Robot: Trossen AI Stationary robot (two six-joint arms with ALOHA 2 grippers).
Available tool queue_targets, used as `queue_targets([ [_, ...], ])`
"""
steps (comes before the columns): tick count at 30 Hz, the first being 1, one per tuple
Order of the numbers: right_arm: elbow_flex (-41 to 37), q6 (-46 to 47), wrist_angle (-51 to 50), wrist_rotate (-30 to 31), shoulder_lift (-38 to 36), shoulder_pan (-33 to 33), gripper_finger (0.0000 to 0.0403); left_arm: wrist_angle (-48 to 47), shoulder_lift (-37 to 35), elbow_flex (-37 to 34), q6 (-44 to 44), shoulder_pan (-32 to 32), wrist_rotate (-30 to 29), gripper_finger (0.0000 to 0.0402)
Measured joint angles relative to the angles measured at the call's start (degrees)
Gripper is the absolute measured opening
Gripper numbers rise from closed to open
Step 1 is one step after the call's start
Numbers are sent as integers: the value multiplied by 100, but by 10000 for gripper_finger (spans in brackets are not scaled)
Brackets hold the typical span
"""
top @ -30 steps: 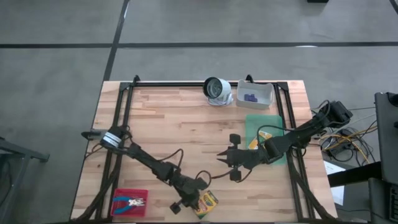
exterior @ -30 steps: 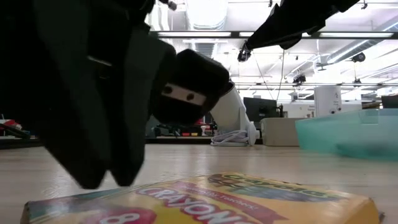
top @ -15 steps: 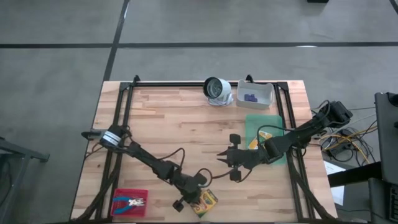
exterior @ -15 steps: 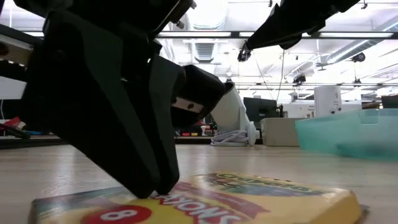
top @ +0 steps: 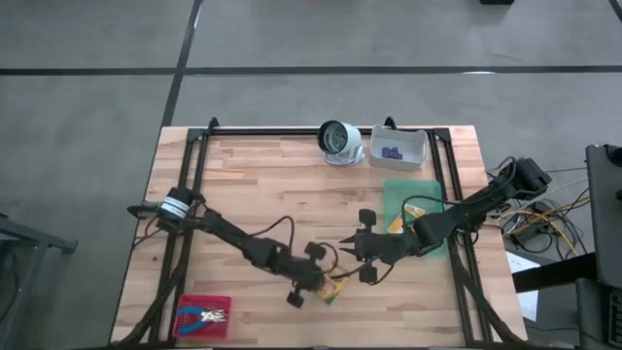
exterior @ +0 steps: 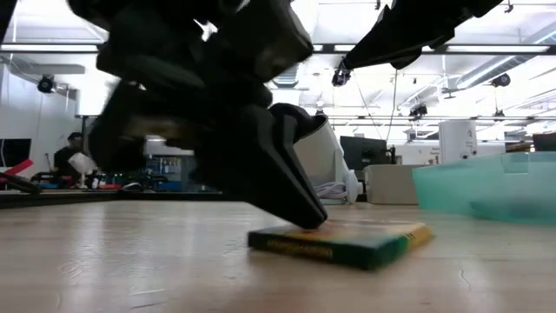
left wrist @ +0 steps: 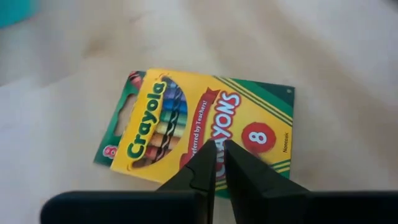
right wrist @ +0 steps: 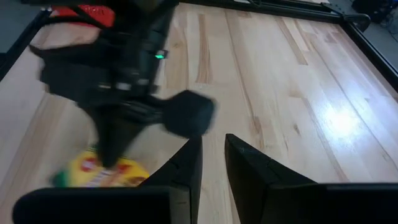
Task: Pick & Place School Supplies
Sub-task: Put the crayon box into the green bin
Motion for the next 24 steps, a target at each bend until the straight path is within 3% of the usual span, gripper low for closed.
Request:
queue_targets([
  [6,0,185,-2,-2,0,0,69,-771,1,-6,42,379,-802,37],
  [16,0,1288,-2,-3,0,0,77,-908,-89,-24,284,874,-807,37],
  [24,-2,1592,-35,-13,0,2,65,-1271,-1049,-80,380,878,-819,37],
])
